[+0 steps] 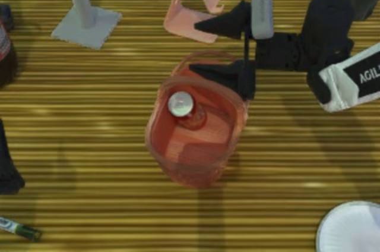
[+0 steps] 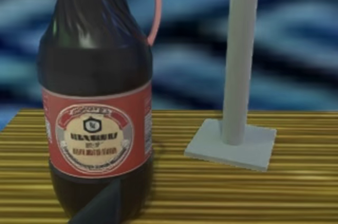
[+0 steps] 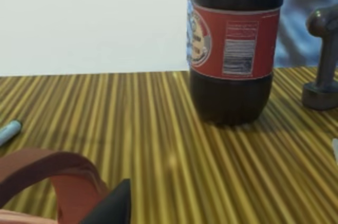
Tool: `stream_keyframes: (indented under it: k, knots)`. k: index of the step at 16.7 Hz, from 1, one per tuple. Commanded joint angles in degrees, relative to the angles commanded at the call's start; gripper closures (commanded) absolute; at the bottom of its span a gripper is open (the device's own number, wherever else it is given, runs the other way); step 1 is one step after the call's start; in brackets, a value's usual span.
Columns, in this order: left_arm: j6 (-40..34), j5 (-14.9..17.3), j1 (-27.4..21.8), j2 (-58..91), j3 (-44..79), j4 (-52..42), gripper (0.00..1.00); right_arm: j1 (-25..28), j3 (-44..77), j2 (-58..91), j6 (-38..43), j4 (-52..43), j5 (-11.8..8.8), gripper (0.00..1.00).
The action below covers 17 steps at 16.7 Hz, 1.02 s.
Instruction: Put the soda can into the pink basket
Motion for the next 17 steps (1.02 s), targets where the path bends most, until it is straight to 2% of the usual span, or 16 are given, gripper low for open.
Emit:
stream_keyframes:
  k: [4, 7, 10, 12, 17]
  knots:
    - [0.8, 0.2, -0.6, 1.7, 1.4, -1.6, 0.0, -0.4, -0.9, -1.5, -0.1, -0.6, 0.5, 0.0]
    - [4.0, 0.9, -3.1, 8.5, 7.2, -7.7, 0.0, -1.1, -4.7, -7.4, -0.6, -3.4, 3.1, 0.0]
    - [9.3, 1.8, -6.9, 19.8, 17.2, -17.3, 0.0, -2.8, -11.5, -17.1, -1.3, -8.3, 8.2, 0.0]
    - [13.7, 2.3, -9.9, 29.1, 25.7, -24.9, 0.0, -4.3, -17.1, -25.1, -1.9, -12.4, 12.7, 0.0]
    - [27.0, 3.4, -18.3, 56.3, 51.7, -45.7, 0.0, -8.4, -32.7, -49.2, -2.9, -24.7, 25.9, 0.0]
